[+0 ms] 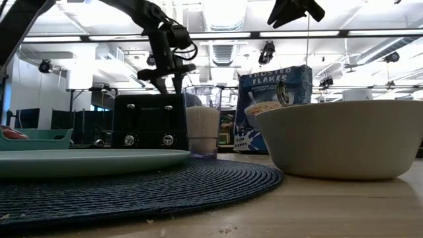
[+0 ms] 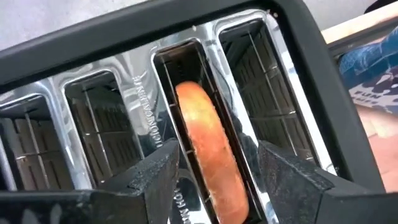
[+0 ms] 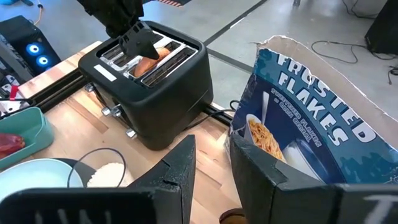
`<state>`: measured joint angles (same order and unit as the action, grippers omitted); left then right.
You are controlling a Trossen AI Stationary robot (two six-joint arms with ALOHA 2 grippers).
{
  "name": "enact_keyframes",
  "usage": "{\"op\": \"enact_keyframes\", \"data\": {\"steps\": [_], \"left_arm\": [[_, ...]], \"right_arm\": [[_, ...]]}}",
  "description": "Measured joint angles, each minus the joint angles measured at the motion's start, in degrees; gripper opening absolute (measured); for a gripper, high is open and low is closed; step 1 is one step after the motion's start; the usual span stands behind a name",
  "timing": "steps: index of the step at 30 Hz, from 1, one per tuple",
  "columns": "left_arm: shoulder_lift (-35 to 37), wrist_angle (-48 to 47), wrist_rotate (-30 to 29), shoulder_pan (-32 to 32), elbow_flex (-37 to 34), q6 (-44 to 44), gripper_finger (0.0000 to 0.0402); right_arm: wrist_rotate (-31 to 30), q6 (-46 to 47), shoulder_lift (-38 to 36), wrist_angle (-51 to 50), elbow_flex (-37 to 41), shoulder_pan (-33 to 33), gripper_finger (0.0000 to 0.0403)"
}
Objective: Arrange a breakfast setting
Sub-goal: Put the toasted bread on the blue plate
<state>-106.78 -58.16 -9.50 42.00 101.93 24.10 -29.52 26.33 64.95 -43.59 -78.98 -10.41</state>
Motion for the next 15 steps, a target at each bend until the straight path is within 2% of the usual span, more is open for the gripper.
{"op": "enact_keyframes", "data": {"steps": [8,15], "left_arm": [[0.0,2.94,1.51,0.0,-1.81,0.42,0.019],[0.0,3.6,0.58,0.04,-2.02,0.53,0.0121]], "right_arm": [[-0.46,-0.18,0.0,0.01,0.0,0.0,0.0095],[-0.46,-0.01,0.0,0.02,0.0,0.0,0.0092]]}}
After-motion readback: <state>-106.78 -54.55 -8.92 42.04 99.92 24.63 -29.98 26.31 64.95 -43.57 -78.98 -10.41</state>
